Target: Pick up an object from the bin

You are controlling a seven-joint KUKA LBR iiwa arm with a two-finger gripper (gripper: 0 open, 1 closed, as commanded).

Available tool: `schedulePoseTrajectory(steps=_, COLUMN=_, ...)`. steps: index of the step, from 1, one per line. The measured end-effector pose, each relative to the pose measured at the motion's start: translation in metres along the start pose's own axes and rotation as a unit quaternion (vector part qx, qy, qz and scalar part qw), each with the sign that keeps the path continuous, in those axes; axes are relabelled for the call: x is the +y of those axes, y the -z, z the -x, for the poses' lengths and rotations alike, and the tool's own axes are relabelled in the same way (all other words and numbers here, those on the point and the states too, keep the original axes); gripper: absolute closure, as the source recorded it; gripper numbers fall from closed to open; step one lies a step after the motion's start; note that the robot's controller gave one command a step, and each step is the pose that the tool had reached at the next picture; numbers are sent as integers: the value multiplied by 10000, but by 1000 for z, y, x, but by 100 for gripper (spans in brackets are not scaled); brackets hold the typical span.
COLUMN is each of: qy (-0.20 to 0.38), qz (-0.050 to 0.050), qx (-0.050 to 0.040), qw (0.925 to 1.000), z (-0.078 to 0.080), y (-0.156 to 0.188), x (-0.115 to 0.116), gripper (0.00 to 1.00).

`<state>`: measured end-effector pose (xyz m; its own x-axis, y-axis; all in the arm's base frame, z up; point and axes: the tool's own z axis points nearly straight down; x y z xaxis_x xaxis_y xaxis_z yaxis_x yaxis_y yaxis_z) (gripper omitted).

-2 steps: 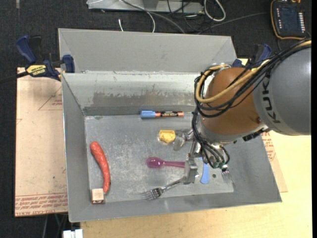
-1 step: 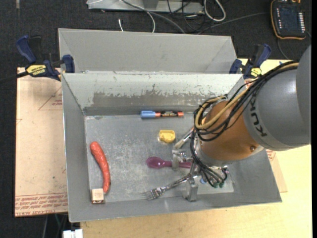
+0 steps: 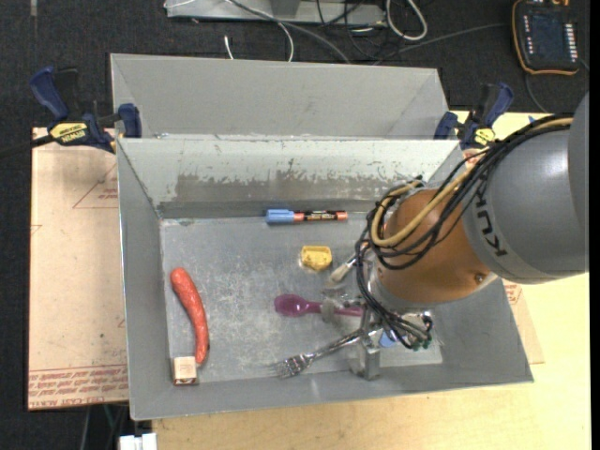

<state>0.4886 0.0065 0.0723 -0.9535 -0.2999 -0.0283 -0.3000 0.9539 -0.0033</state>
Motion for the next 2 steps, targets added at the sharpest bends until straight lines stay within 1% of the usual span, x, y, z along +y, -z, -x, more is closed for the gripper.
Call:
schedulePoseTrajectory(steps=1, qy=-829, qz=-5, qx=-6, qw=9966, z=0, y=1, x=0, gripper=0)
schedulePoseTrajectory(steps=2, qy=-43, qz=-1, qx=-42, qw=10000, z=3, y=1, x=0, gripper=0)
